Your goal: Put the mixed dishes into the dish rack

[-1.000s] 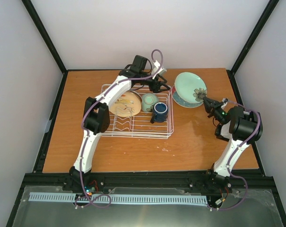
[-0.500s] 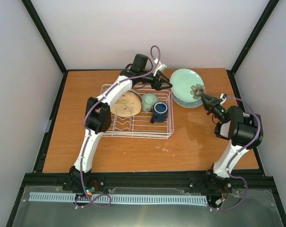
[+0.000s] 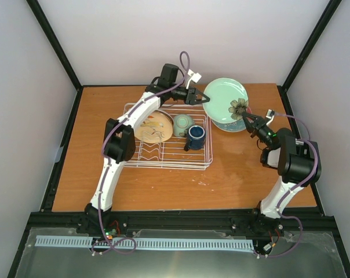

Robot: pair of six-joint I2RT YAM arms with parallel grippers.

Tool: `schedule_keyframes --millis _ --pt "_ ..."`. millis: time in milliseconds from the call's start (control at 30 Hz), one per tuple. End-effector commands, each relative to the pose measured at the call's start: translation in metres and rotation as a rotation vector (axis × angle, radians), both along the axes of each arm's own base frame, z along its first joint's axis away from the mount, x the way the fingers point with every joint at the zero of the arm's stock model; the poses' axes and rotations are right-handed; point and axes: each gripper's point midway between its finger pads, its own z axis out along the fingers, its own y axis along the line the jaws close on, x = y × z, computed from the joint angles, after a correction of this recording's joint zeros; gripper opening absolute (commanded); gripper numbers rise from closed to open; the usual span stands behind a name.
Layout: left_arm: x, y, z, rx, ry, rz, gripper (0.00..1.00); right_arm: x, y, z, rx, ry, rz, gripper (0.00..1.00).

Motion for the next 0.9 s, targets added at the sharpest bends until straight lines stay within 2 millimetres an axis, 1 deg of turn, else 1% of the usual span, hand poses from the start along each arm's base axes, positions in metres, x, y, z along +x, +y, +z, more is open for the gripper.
schedule_keyframes --millis 0,33,67,100,233,333,500,600,700,800,867 --pt "-0.010 -0.016 0.012 -0.074 0.025 -0.078 0.17 -0.018 0.030 0.044 -0.080 -0.217 0.088 0.03" --pt "-0.010 -0.016 0.012 -0.077 0.032 -0.081 0.08 -0.019 0.034 0.043 -0.084 -0.217 0.098 0.03" --pt "-0.011 -0.016 0.012 -0.080 0.037 -0.087 0.02 -0.019 0.037 0.043 -0.088 -0.217 0.106 0.03" --pt "-0.012 -0.016 0.012 -0.082 0.041 -0.093 0.01 -0.018 0.041 0.042 -0.092 -0.216 0.114 0.03" --pt "-0.015 -0.016 0.017 -0.090 0.037 -0.107 0.01 -0.016 0.051 0.041 -0.098 -0.217 0.140 0.03" --pt "-0.015 -0.014 0.026 -0.081 -0.005 -0.085 0.01 -0.014 0.055 0.042 -0.103 -0.222 0.150 0.03" --pt "-0.013 -0.006 0.049 -0.060 -0.115 -0.011 0.01 -0.011 0.055 0.038 -0.116 -0.210 0.148 0.03" --pt "-0.014 -0.002 0.068 -0.064 -0.163 0.023 0.01 -0.009 0.054 0.036 -0.125 -0.206 0.146 0.03" --pt "-0.016 0.003 0.087 -0.070 -0.205 0.050 0.01 -0.007 0.055 0.033 -0.132 -0.198 0.145 0.08" --pt "-0.015 0.009 0.104 -0.056 -0.261 0.103 0.01 -0.006 0.054 0.032 -0.141 -0.200 0.141 0.18" --pt "-0.014 0.015 0.113 -0.038 -0.307 0.146 0.01 -0.006 0.053 0.034 -0.146 -0.209 0.140 0.23"
